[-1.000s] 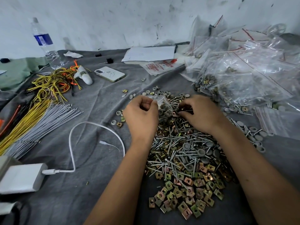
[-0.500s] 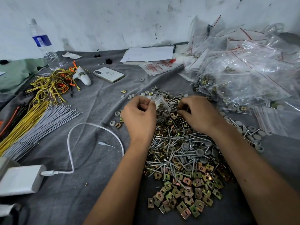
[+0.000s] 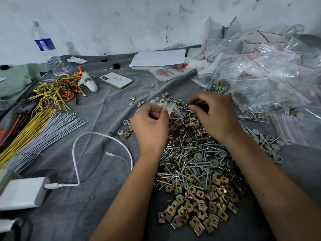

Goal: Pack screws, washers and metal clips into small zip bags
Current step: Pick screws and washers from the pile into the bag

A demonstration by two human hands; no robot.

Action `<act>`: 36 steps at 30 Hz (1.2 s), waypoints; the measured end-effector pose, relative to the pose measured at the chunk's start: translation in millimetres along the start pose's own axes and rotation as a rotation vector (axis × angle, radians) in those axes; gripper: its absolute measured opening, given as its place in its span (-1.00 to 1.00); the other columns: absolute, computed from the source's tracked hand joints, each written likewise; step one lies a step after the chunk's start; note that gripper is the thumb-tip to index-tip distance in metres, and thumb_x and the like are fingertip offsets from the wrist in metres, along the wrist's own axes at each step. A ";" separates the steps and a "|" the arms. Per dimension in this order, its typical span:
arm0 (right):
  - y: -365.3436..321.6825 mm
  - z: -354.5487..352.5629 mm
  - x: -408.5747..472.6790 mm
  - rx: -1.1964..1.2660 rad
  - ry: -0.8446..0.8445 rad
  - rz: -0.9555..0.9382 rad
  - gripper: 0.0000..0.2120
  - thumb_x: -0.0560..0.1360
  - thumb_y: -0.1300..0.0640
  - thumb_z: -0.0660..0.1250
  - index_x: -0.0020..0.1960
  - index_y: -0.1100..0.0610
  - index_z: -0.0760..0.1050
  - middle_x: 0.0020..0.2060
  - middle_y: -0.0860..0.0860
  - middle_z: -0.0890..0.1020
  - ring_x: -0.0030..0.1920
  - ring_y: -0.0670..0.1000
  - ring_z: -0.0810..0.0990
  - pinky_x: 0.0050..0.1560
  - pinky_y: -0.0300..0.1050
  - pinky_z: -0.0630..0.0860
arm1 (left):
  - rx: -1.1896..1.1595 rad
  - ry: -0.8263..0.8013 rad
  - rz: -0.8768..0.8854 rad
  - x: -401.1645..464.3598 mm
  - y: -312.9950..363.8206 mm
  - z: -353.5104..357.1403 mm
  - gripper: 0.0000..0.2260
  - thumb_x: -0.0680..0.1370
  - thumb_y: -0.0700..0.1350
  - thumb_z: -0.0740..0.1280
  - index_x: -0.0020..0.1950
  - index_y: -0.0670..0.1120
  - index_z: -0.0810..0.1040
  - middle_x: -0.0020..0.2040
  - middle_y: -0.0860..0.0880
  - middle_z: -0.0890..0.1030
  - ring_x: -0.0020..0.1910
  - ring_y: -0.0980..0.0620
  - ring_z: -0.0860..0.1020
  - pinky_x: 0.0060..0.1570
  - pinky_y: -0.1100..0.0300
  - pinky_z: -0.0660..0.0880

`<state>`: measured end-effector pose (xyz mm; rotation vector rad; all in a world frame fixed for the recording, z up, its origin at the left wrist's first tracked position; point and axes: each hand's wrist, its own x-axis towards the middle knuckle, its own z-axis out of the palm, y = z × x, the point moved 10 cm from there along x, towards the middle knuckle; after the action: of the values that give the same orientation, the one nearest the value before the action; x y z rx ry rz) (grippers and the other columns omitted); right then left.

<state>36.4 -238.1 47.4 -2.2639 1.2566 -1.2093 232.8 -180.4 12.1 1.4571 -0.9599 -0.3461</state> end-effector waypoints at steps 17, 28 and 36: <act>39.2 4.1 2.5 -0.209 -0.098 0.147 -0.84 0.53 0.20 0.49 0.09 0.04 0.70 -0.01 0.01 0.72 -0.12 -0.08 0.59 -0.16 -0.40 0.37 | 0.063 0.007 0.045 1.0 0.3 -2.8 -0.90 0.47 -0.16 0.45 -0.22 0.01 0.62 -0.33 0.09 0.59 -0.33 0.12 0.54 -0.30 0.16 0.52; 37.0 31.2 3.1 -0.333 -0.336 0.141 -0.86 0.53 0.00 0.48 0.02 0.04 0.69 -0.03 0.02 0.66 0.04 0.07 0.58 0.13 0.09 0.57 | 0.085 -0.020 0.055 0.5 2.0 0.4 -0.88 0.47 -0.20 0.45 -0.22 -0.01 0.62 -0.30 0.06 0.60 -0.29 0.02 0.57 -0.24 0.03 0.58; 4.4 -5.3 2.8 -0.055 0.041 -0.011 -0.89 0.56 0.14 0.46 0.05 0.15 0.65 -0.13 -0.04 0.68 -0.21 -0.18 0.59 -0.16 -0.48 0.44 | 0.039 -0.025 0.004 1.1 -2.1 1.5 -0.85 0.48 -0.23 0.47 -0.25 -0.03 0.62 -0.35 0.06 0.59 -0.37 0.14 0.52 -0.33 0.25 0.49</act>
<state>30.5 -242.1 49.6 -2.2980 1.3100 -1.2462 233.1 -182.5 10.3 1.4887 -0.9944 -0.3454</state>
